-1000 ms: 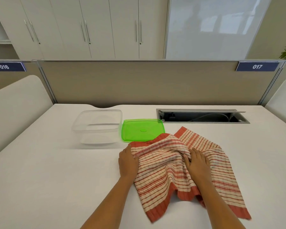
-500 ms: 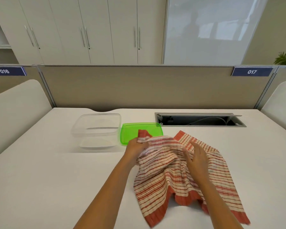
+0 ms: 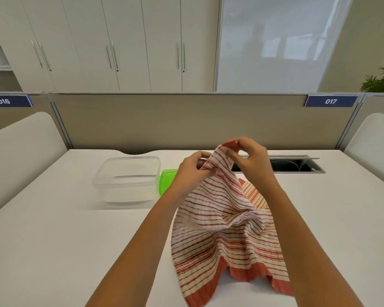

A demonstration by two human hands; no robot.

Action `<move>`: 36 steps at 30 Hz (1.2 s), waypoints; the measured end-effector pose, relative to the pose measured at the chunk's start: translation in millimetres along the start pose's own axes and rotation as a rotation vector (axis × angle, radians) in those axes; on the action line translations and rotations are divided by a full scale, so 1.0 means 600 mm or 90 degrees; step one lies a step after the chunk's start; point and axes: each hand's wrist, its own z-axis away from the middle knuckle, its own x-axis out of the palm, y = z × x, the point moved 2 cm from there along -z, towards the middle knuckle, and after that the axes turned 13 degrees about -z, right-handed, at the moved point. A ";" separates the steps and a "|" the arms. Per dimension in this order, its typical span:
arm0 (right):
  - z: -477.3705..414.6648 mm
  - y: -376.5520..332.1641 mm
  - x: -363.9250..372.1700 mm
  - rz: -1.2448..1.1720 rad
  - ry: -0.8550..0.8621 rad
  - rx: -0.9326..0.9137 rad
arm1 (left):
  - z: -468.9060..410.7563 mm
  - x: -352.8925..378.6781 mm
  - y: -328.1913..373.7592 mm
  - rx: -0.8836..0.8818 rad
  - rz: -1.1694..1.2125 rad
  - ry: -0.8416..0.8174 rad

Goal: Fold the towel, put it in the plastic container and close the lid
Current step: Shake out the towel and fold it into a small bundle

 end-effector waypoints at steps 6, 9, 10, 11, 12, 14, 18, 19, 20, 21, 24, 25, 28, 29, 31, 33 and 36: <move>-0.022 -0.042 -0.044 -0.074 0.158 -0.083 | -0.002 -0.013 -0.040 -0.037 -0.147 0.016; -0.029 -0.047 -0.074 -0.107 0.254 -0.092 | 0.003 -0.036 -0.071 -0.077 -0.160 0.027; -0.030 -0.047 -0.084 -0.106 0.281 -0.095 | 0.004 -0.047 -0.081 -0.083 -0.161 0.033; -0.030 -0.047 -0.093 -0.105 0.304 -0.094 | 0.006 -0.061 -0.091 -0.086 -0.162 0.040; -0.029 -0.046 -0.102 -0.110 0.325 -0.087 | 0.008 -0.076 -0.100 -0.090 -0.166 0.052; -0.026 -0.043 -0.118 -0.130 0.355 -0.072 | 0.013 -0.111 -0.117 -0.114 -0.162 0.082; -0.021 -0.035 -0.147 -0.143 0.393 -0.050 | 0.030 -0.180 -0.137 -0.157 -0.112 0.136; -0.019 -0.033 -0.153 -0.148 0.401 -0.042 | 0.035 -0.196 -0.139 -0.154 -0.104 0.149; -0.018 -0.033 -0.157 -0.155 0.412 -0.035 | 0.040 -0.212 -0.137 -0.145 -0.094 0.167; -0.016 -0.034 -0.161 -0.164 0.422 -0.027 | 0.046 -0.227 -0.135 -0.138 -0.081 0.184; -0.011 -0.037 -0.170 -0.201 0.439 -0.007 | 0.063 -0.266 -0.124 -0.115 -0.005 0.221; -0.010 -0.038 -0.174 -0.211 0.445 0.003 | 0.068 -0.278 -0.118 -0.112 0.038 0.225; -0.005 -0.033 -0.190 -0.287 0.440 0.063 | 0.081 -0.311 -0.102 -0.064 0.230 0.243; -0.004 -0.031 -0.195 -0.342 0.409 0.082 | 0.084 -0.320 -0.100 -0.022 0.302 0.224; -0.005 -0.024 -0.202 -0.452 0.322 0.120 | 0.092 -0.331 -0.098 0.059 0.443 0.136; -0.006 -0.014 -0.197 -0.445 0.283 0.169 | 0.088 -0.324 -0.098 0.012 0.528 0.038; -0.004 0.014 -0.175 -0.079 0.344 0.194 | 0.058 -0.304 -0.091 -0.129 0.346 0.203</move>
